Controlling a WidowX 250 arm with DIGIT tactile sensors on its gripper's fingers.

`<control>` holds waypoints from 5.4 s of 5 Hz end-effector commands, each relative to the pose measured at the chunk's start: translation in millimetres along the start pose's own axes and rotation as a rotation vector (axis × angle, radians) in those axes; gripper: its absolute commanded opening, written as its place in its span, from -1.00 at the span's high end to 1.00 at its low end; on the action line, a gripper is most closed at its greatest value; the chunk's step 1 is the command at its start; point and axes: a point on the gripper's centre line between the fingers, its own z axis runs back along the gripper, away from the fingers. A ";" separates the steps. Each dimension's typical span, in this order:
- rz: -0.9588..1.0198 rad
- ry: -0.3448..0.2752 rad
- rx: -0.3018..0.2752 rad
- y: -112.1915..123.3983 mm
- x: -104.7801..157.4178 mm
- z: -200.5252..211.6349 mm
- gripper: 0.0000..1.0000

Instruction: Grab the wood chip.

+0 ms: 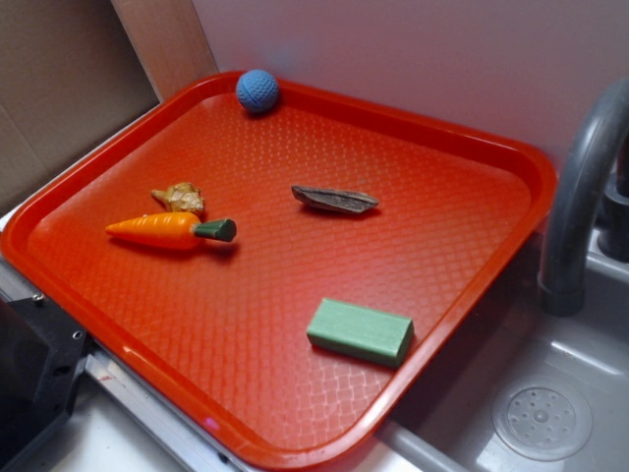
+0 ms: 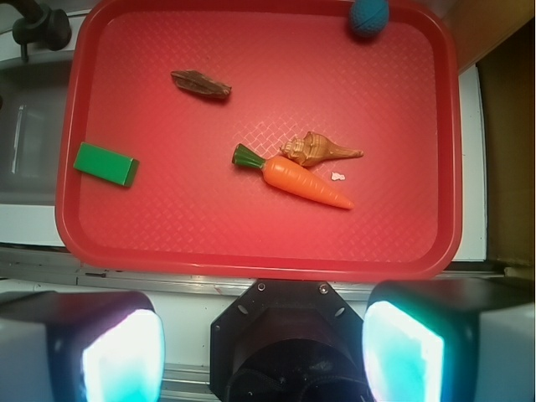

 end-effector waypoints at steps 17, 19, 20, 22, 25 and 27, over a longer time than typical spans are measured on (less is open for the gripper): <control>-0.589 -0.218 0.123 -12.0 101.8 -87.3 1.00; -0.451 -0.157 0.117 -6.4 104.9 14.6 1.00; -0.595 -0.157 0.149 -15.8 109.9 -5.2 -1.00; -0.861 -0.101 0.121 -34.6 111.8 -95.4 -1.00; -1.048 -0.240 0.114 -38.4 100.0 -174.6 -1.00; -1.006 -0.248 -0.047 -39.0 108.9 -196.0 -1.00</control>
